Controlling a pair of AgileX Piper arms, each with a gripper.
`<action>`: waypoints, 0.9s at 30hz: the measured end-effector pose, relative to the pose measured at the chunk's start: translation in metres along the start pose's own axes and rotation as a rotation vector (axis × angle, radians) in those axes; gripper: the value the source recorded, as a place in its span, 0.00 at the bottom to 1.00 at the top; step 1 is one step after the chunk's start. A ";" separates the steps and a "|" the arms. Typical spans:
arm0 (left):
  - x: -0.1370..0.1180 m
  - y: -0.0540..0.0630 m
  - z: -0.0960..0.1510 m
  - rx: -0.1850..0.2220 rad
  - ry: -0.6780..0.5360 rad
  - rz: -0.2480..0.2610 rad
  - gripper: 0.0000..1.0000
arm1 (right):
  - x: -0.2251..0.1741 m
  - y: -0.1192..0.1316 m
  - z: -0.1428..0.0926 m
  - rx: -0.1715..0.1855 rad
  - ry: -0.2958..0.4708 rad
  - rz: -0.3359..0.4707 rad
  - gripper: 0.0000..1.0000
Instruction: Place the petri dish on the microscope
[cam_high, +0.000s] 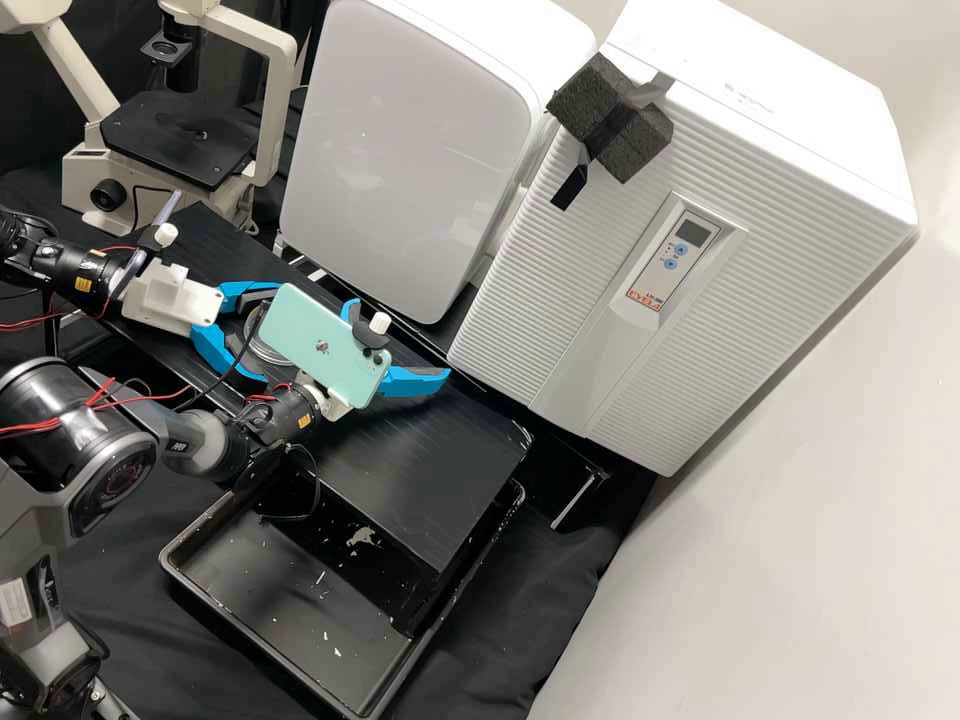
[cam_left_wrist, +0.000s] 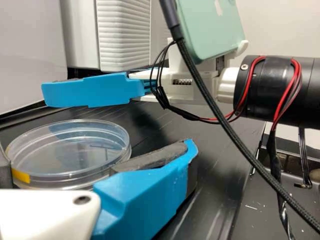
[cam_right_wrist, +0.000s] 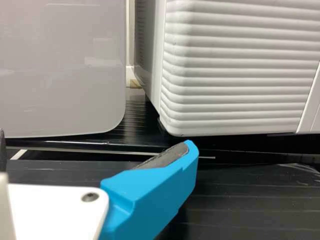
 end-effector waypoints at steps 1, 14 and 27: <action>0.000 0.000 0.000 0.005 0.002 0.002 1.00 | 0.000 0.000 0.000 0.000 0.000 0.000 1.00; -0.001 0.001 -0.005 0.015 0.025 0.007 1.00 | 0.000 0.000 0.000 0.000 0.000 0.000 1.00; -0.002 0.001 -0.007 0.012 0.032 0.008 0.00 | 0.000 0.000 0.000 0.000 0.000 0.000 1.00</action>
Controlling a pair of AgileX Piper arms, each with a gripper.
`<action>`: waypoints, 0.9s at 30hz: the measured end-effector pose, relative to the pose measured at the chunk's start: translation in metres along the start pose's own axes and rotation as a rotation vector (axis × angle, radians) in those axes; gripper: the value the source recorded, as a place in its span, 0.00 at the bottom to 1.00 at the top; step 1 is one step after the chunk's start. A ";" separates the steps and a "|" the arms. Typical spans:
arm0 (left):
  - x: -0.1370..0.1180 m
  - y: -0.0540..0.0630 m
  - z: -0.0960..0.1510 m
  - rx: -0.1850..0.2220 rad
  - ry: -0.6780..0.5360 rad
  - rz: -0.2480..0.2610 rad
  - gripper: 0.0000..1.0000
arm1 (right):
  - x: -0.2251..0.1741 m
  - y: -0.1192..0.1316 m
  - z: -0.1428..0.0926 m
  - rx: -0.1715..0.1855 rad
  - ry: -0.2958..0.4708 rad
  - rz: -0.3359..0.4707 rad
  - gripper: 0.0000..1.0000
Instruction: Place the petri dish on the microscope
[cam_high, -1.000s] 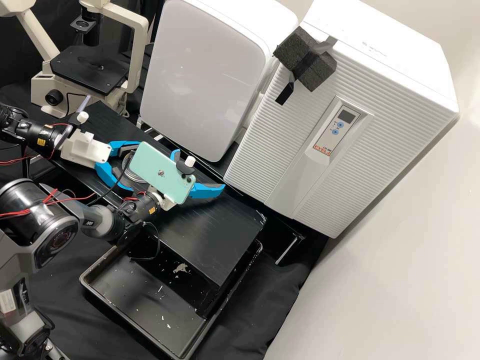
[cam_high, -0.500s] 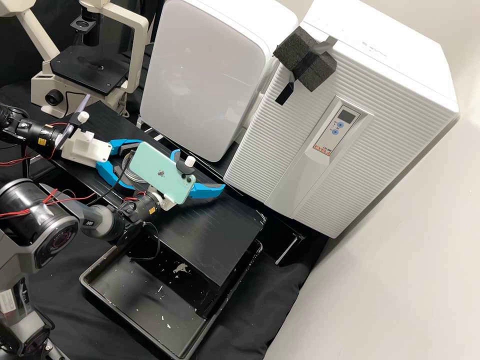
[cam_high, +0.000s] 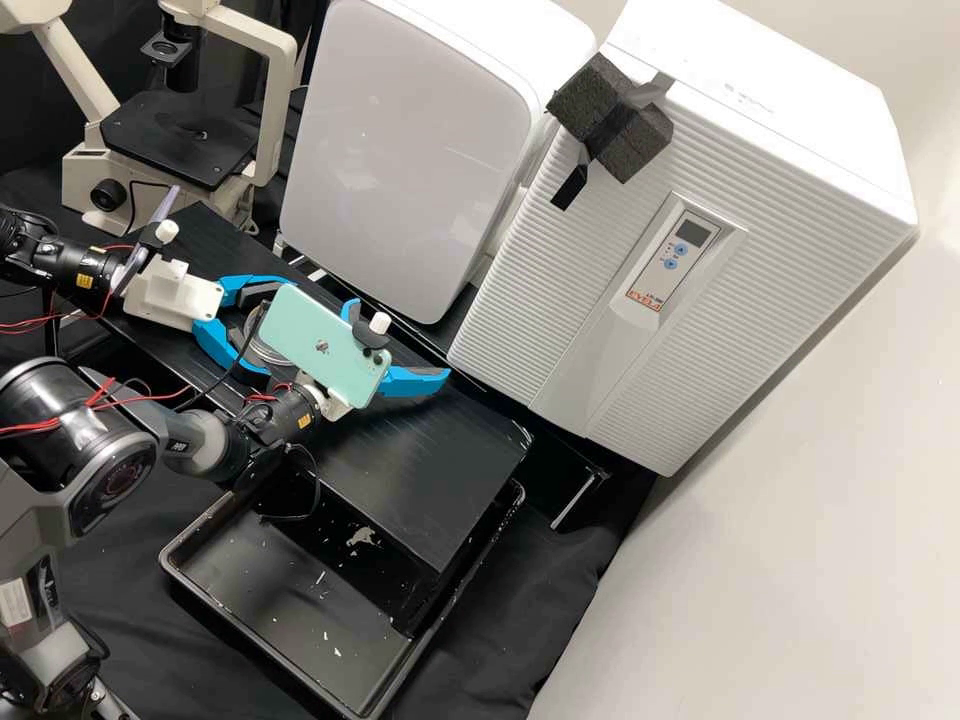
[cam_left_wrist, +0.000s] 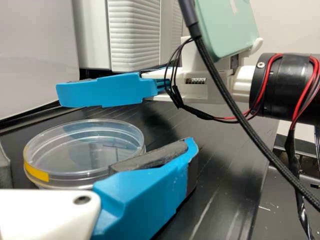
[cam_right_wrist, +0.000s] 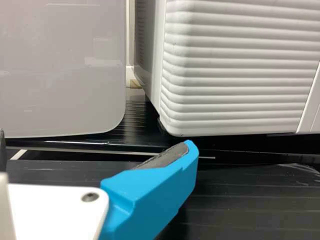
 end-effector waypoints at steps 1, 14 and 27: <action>0.000 0.000 0.000 0.000 0.000 0.000 0.00 | 0.000 0.000 0.000 0.000 0.000 0.000 1.00; 0.000 0.000 0.000 -0.001 0.004 -0.004 0.00 | 0.000 0.000 0.000 0.000 0.000 0.000 1.00; 0.000 0.000 0.000 -0.016 0.003 -0.009 0.00 | 0.000 0.000 0.000 0.000 0.000 0.000 1.00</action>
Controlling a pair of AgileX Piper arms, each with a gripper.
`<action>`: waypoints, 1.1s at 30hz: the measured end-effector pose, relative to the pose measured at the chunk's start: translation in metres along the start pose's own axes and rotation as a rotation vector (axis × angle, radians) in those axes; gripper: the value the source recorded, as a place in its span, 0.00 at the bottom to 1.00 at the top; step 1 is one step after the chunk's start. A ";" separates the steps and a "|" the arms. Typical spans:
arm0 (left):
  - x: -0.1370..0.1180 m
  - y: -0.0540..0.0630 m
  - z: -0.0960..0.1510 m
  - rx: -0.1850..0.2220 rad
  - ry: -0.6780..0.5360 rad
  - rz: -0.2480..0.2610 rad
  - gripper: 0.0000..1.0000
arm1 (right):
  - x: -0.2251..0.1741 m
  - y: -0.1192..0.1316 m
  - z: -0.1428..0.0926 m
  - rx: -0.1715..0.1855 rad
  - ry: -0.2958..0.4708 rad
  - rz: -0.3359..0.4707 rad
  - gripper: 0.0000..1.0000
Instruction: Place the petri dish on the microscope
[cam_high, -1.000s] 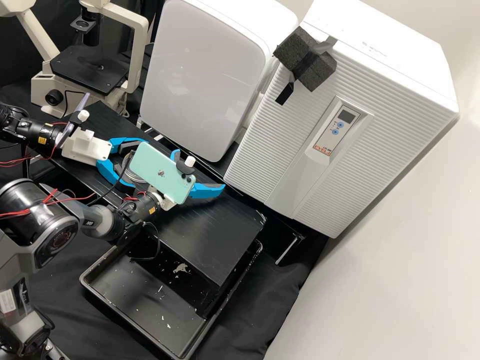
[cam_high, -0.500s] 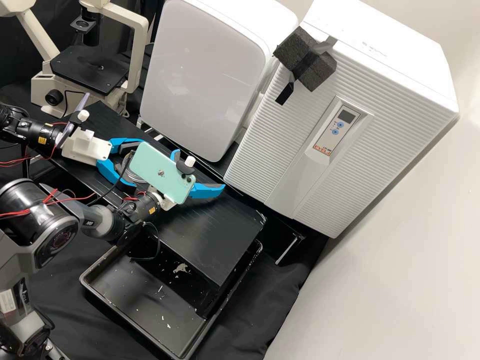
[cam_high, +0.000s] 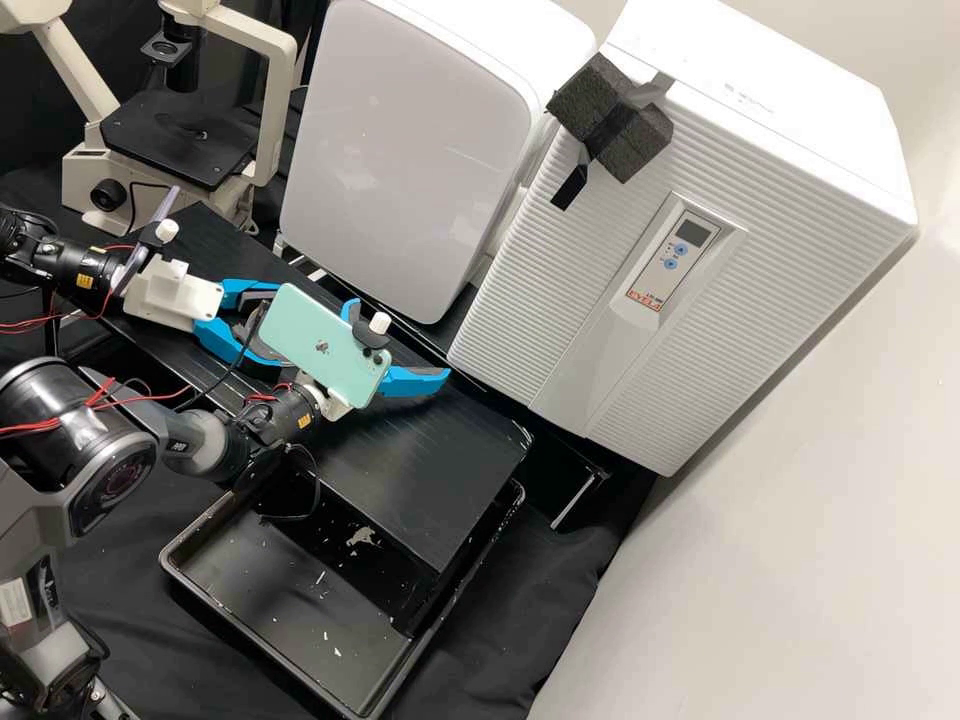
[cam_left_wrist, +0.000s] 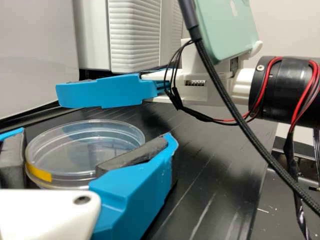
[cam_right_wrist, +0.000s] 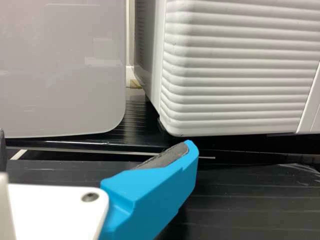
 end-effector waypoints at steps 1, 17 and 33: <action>0.000 0.000 0.000 0.000 0.000 0.000 0.00 | 0.000 0.000 0.000 0.000 0.000 0.000 1.00; -0.001 0.000 -0.002 -0.007 0.001 0.001 0.00 | 0.000 0.000 0.000 0.000 0.000 0.000 1.00; -0.022 0.013 -0.008 -0.013 0.085 0.002 0.00 | 0.000 0.000 0.000 0.000 0.000 0.000 1.00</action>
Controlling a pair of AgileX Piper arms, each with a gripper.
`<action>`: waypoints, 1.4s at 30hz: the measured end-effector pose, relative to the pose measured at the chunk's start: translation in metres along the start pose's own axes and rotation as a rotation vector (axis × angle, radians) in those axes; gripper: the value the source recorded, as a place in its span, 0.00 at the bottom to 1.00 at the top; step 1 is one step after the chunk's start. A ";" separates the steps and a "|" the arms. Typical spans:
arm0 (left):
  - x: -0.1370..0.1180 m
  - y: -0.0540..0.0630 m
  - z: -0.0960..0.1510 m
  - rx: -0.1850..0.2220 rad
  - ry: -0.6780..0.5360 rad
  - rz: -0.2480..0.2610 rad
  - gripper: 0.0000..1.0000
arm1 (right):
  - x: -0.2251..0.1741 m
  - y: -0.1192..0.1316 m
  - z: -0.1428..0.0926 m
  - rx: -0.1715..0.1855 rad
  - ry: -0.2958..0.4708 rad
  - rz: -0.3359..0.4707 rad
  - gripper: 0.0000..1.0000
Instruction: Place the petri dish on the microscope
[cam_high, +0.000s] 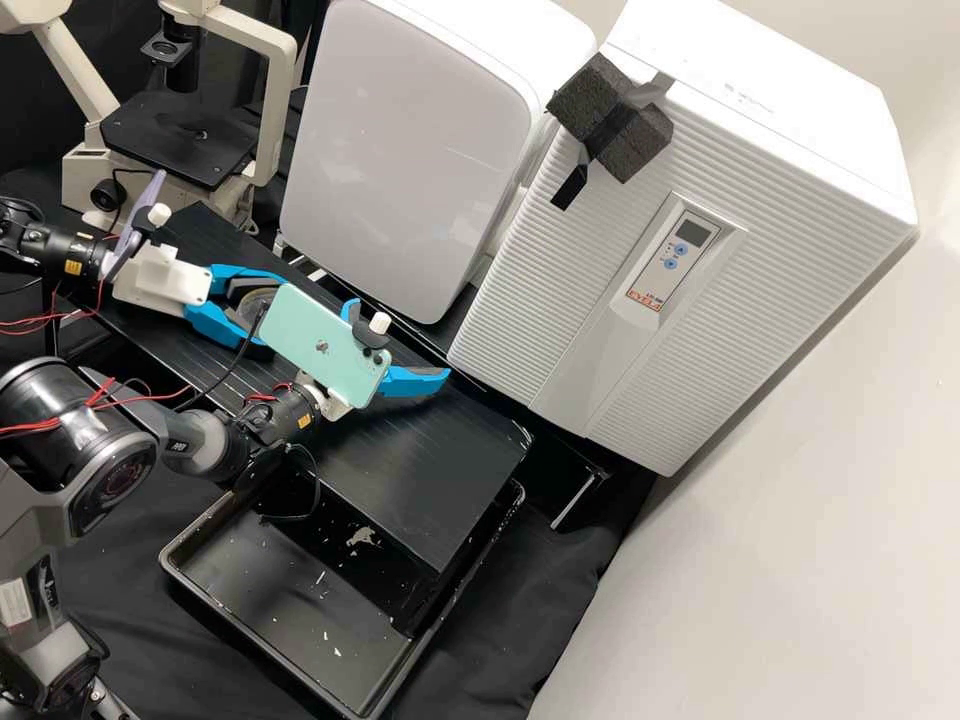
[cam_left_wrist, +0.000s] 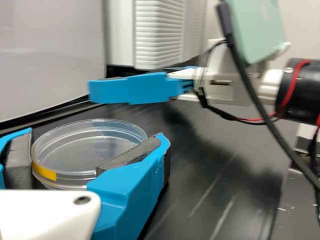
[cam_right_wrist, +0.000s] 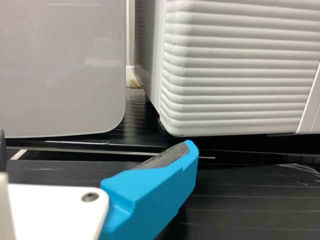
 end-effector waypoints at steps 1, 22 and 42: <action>-0.003 0.001 -0.002 0.004 0.019 -0.005 0.00 | 0.000 0.000 0.000 0.000 0.000 0.000 1.00; -0.083 0.031 -0.045 -0.023 0.244 0.121 0.00 | 0.000 0.000 0.000 0.000 0.000 0.000 1.00; -0.154 0.042 -0.118 -0.122 0.558 0.256 0.00 | 0.000 0.000 0.000 0.000 0.000 0.000 1.00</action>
